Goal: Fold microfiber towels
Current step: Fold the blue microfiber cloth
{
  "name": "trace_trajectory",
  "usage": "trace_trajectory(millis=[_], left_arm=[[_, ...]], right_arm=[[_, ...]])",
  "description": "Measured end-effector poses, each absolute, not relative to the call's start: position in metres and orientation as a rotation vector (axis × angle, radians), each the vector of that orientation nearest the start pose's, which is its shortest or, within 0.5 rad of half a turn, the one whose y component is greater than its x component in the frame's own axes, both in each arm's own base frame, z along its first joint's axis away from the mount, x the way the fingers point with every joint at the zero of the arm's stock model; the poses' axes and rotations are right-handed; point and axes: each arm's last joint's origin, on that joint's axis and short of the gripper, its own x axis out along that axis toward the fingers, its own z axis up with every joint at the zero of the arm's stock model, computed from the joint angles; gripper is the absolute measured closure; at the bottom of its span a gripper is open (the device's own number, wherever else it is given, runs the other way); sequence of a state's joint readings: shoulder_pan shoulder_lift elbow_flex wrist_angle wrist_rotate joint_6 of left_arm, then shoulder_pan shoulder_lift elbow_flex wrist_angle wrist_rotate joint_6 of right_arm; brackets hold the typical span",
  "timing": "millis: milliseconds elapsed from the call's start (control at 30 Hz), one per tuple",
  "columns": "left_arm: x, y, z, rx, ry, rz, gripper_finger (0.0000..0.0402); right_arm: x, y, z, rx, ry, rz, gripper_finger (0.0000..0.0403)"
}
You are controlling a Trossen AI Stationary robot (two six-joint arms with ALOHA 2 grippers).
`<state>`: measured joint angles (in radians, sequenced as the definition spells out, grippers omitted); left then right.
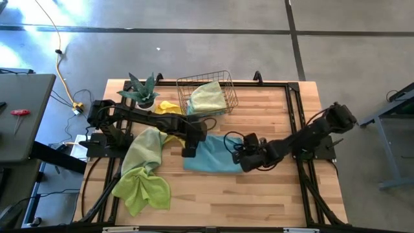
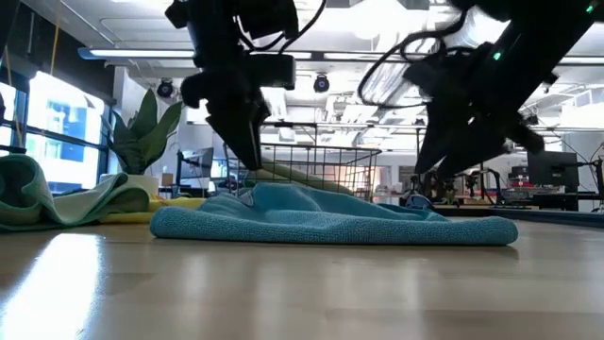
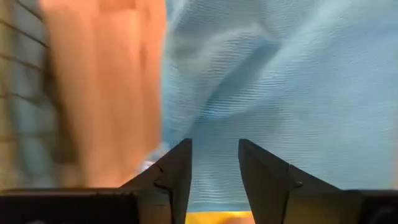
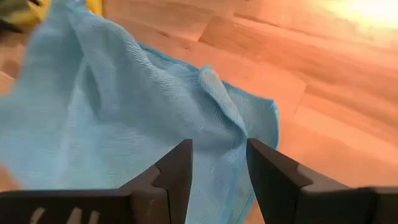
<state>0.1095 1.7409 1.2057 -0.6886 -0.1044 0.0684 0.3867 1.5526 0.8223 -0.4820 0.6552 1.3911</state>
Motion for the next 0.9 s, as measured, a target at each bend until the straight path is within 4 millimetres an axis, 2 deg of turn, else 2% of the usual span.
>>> trace_trajectory(millis=[133, 233, 400, 567, 733, 900], left_arm=[[0.336, 0.032, 0.199, -0.175, 1.230, 0.062, 0.0275], [0.337, 0.019, 0.200, -0.273, 1.231, -0.023, 0.0277], [0.338, -0.015, 0.203, -0.288, 1.230, -0.068, 0.0282], [0.335, -0.051, 0.203, -0.218, 1.222, -0.014, 0.0284], [0.336, -0.070, 0.205, -0.202, 1.159, 0.080, 0.0284], [0.337, -0.081, 0.206, -0.242, 1.117, 0.101, 0.0284]], right_arm=[[0.262, 0.078, 0.161, 0.495, 0.717, -0.805, 0.0259], [0.264, 0.070, 0.163, 0.397, 0.781, -0.756, 0.0259], [0.269, 0.056, 0.162, 0.217, 0.941, -0.573, 0.0259], [0.277, 0.044, 0.164, 0.063, 0.982, -0.412, 0.0259], [0.284, 0.027, 0.164, 0.021, 0.947, -0.395, 0.0259], [0.278, 0.014, 0.145, 0.153, 0.890, -0.352, 0.0259]])
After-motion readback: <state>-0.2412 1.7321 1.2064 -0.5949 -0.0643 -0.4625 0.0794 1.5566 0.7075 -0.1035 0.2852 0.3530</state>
